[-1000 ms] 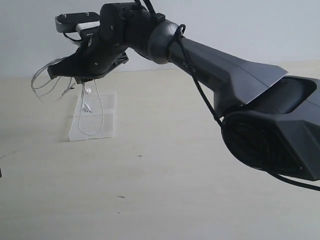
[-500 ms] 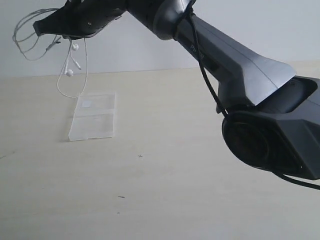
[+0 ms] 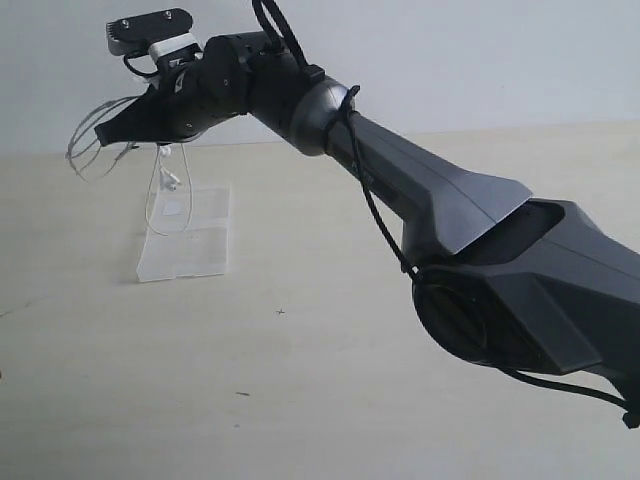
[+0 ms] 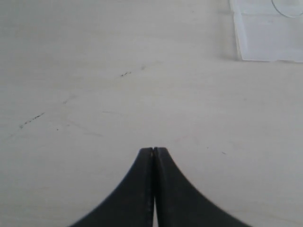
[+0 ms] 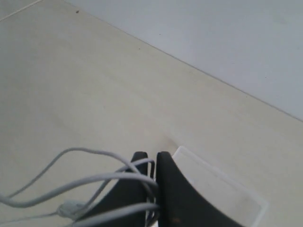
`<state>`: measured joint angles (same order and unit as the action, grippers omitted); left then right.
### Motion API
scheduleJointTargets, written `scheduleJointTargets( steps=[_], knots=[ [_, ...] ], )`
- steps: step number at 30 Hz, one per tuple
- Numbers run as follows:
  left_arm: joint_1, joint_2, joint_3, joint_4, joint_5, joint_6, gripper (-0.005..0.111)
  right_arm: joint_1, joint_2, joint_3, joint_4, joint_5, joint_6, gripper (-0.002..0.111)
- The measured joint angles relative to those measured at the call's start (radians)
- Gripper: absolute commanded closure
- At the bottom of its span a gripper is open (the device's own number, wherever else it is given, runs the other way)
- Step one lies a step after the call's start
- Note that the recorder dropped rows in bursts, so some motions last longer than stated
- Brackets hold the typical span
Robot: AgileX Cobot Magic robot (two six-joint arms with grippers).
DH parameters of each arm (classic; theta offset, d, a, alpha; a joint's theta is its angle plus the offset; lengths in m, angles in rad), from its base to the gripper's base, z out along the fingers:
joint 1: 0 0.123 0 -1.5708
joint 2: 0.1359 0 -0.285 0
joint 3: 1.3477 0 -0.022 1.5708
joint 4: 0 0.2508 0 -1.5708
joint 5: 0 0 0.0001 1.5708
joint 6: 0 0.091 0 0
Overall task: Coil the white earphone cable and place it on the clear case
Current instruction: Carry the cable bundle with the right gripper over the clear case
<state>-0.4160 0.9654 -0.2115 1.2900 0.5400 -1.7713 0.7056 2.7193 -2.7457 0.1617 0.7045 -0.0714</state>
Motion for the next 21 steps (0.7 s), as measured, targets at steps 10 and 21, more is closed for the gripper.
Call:
scheduleJointTargets(
  steps=[10, 21],
  knots=[
    [0.000, 0.000, 0.004, 0.004, -0.002, 0.000, 0.107, 0.000, 0.037, 0.000, -0.039, 0.022, 0.071, 0.108],
    [0.000, 0.000, 0.004, 0.004, -0.019, 0.000, 0.107, 0.000, 0.064, 0.000, -0.108, 0.146, 0.147, 0.108]
  ],
)
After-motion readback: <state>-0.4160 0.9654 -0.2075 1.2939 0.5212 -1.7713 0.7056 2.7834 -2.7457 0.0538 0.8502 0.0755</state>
